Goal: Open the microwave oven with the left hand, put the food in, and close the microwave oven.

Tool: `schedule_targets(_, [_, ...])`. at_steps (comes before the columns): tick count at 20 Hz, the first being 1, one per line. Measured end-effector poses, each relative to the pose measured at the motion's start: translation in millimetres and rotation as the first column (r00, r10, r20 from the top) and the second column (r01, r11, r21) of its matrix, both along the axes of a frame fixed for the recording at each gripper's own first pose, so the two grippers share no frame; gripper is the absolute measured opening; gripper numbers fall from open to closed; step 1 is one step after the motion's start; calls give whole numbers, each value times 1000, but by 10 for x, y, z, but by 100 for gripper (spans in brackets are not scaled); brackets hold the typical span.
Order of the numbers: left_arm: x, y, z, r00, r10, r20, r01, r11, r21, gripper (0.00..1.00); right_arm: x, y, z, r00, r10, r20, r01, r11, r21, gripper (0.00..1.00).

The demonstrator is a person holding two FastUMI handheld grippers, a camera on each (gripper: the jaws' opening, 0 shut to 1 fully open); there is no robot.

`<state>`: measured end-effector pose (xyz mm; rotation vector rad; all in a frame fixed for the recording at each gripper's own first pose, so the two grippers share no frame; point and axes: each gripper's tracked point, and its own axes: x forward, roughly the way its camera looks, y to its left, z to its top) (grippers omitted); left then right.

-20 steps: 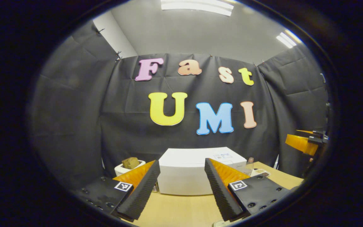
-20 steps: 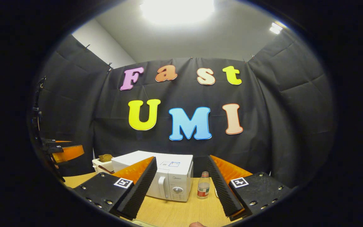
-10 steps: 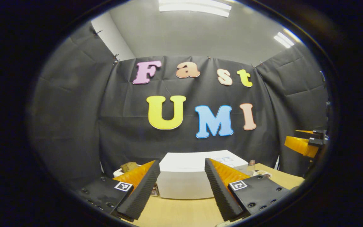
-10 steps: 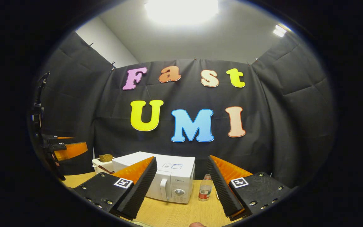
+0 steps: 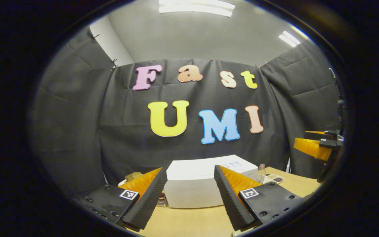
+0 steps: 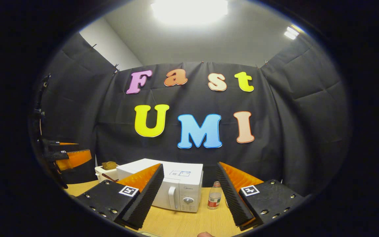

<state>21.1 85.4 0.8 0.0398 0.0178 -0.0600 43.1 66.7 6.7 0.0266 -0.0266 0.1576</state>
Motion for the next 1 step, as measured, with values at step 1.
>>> schedule_targets(1, [-16,20,9,1000,-4,4,4,1000,6,97,-13,13,12,1000,-4,3,4,1000,0,97])
